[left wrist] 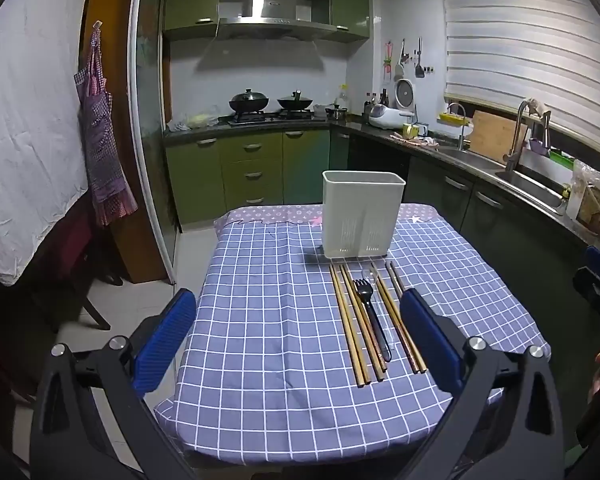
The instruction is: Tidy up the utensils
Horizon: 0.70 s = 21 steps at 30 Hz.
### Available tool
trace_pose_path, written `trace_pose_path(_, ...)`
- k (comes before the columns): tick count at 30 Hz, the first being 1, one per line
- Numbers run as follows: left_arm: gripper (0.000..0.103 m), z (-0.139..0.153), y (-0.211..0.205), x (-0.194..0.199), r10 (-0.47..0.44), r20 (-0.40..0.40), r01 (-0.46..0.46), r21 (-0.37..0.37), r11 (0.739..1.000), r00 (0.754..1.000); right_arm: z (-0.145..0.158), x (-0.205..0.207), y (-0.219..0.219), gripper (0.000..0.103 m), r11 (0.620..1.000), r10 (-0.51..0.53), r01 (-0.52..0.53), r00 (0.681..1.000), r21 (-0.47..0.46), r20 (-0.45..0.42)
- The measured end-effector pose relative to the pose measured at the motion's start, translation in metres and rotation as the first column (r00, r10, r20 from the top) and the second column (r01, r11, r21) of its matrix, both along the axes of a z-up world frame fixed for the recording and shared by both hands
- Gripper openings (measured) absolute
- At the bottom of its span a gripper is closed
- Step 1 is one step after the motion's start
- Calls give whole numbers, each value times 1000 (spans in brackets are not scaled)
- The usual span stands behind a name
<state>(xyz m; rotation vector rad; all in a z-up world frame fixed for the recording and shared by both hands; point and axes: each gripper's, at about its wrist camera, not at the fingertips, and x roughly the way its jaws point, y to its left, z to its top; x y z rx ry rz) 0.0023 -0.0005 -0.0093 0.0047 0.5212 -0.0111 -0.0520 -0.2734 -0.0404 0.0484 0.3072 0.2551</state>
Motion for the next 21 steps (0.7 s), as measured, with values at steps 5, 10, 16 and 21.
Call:
trace_pose_path(5, 97, -2, -2, 0, -3, -5, 3, 8, 1000, 1000, 0, 5, -2, 99, 1000, 4, -4, 1000, 1, -4)
trace_pose_path(10, 97, -2, -2, 1, -3, -7, 4, 11, 1000, 1000, 0, 6, -3, 99, 1000, 1, -1, 1000, 3, -6)
trace_pose_path(16, 97, -3, -1, 2, 1, -10, -1, 20, 1000, 1000, 0, 9, -5, 99, 1000, -1, 1, 1000, 6, -11)
trace_pose_path(21, 97, -4, -2, 2, -1, -13, 1, 23, 1000, 1000, -1, 11, -7, 99, 1000, -3, 4, 1000, 8, -16)
